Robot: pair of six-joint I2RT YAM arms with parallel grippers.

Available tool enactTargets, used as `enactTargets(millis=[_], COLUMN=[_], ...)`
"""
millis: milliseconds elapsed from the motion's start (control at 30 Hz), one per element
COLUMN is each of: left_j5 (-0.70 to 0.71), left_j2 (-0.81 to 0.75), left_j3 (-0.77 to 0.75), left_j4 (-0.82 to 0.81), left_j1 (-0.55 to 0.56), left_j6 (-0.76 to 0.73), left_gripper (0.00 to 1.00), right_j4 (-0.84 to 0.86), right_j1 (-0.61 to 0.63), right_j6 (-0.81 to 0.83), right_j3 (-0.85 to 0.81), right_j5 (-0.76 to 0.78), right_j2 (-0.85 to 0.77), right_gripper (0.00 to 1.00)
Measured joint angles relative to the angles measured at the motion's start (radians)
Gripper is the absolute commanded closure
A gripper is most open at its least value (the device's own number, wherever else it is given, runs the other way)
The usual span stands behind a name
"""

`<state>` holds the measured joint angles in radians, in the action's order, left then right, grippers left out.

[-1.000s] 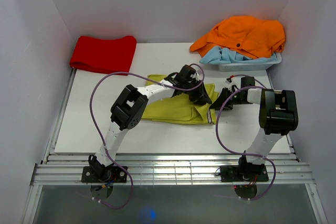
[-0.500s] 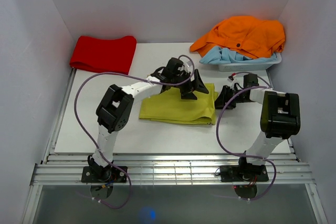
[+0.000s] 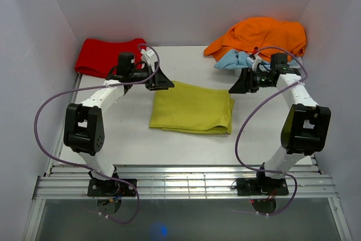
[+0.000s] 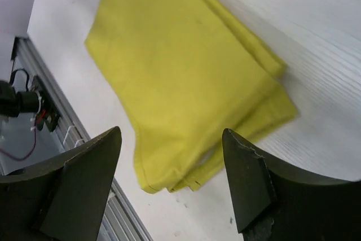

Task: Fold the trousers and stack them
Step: Fold the trousers

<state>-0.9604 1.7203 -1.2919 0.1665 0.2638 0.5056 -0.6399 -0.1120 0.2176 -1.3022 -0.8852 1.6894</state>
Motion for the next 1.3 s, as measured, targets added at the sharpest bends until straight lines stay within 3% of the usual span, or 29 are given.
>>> enactTargets(millis=[100,267,467,667,800,900,1000,1133,1300], left_j5=[-0.085,-0.137,-0.168,-0.177,-0.208,-0.206,-0.191,-0.172,-0.131], left_j2=[0.009,0.045,0.127,0.174,0.168,0.128,0.043,-0.073,-0.114], left_j3=[0.080,0.169,0.285,0.365,0.367,0.357,0.360,0.380,0.384], left_j4=[-0.009,-0.019,-0.097,-0.151,-0.163,-0.106,-0.058,-0.031,0.051], left_j1=[-0.079,-0.084,-0.129,-0.245,-0.283,-0.326,-0.393,-0.490,-0.535], left_j6=[-0.039,-0.078,-0.051,-0.019,-0.022,-0.062,-0.089,-0.108,-0.161], left_gripper=[0.26,0.32,0.37,0.38,0.24,0.14,0.12,0.09,0.08], right_j4=[0.002,0.013,-0.005,-0.082,-0.158,-0.134,-0.050,0.072,0.146], right_j1=[0.120,0.301,0.269,0.216,0.207,0.230,0.296,0.500,0.758], right_j6=[0.003,0.015,0.127,0.291,0.393,0.377,0.327,0.278,0.261], right_j3=[-0.017,0.066,0.234,0.223,0.178,0.157,0.119,-0.003,-0.167], right_j5=[-0.055,-0.102,-0.048,-0.085,-0.095,-0.008,0.137,0.331,0.494], right_j2=[-0.004,0.060,0.181,0.241,0.271,0.200,0.077,-0.011,0.089], right_gripper=[0.25,0.32,0.47,0.55,0.54,0.55,0.54,0.52,0.51])
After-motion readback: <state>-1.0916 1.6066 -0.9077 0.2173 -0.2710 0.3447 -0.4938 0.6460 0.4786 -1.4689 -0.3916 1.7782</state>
